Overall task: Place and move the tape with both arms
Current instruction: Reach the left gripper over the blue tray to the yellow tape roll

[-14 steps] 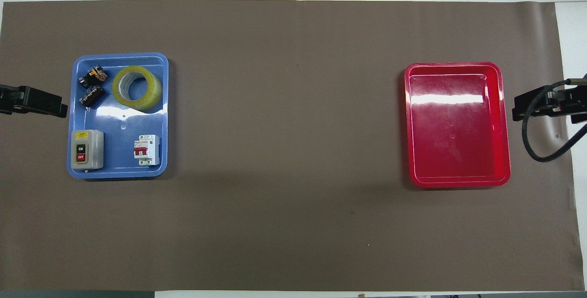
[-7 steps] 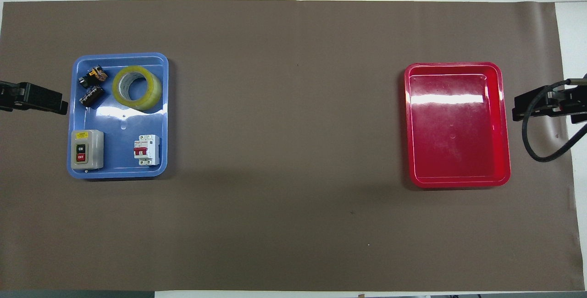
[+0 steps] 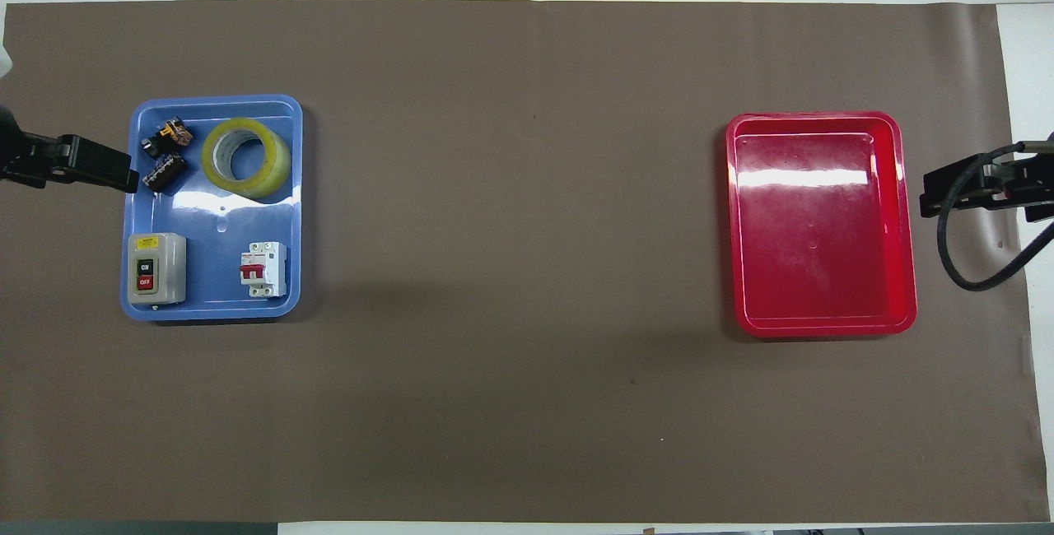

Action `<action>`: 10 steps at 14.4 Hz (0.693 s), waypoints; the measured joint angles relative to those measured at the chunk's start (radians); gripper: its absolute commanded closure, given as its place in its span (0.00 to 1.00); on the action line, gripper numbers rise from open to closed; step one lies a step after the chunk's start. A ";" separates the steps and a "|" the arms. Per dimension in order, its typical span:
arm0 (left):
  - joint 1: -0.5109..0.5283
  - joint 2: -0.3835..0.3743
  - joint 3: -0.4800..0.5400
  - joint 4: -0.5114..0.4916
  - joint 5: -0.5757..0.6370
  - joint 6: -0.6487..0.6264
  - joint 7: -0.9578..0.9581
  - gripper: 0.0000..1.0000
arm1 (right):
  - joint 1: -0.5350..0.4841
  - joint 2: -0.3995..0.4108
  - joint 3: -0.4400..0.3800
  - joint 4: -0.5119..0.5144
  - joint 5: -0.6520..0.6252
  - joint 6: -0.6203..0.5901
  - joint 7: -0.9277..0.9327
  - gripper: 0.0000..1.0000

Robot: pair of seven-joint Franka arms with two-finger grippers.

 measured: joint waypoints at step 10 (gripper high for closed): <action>0.012 0.257 0.004 -0.050 0.000 0.356 0.000 0.00 | 0.000 0.000 0.000 0.000 0.000 0.000 0.000 0.00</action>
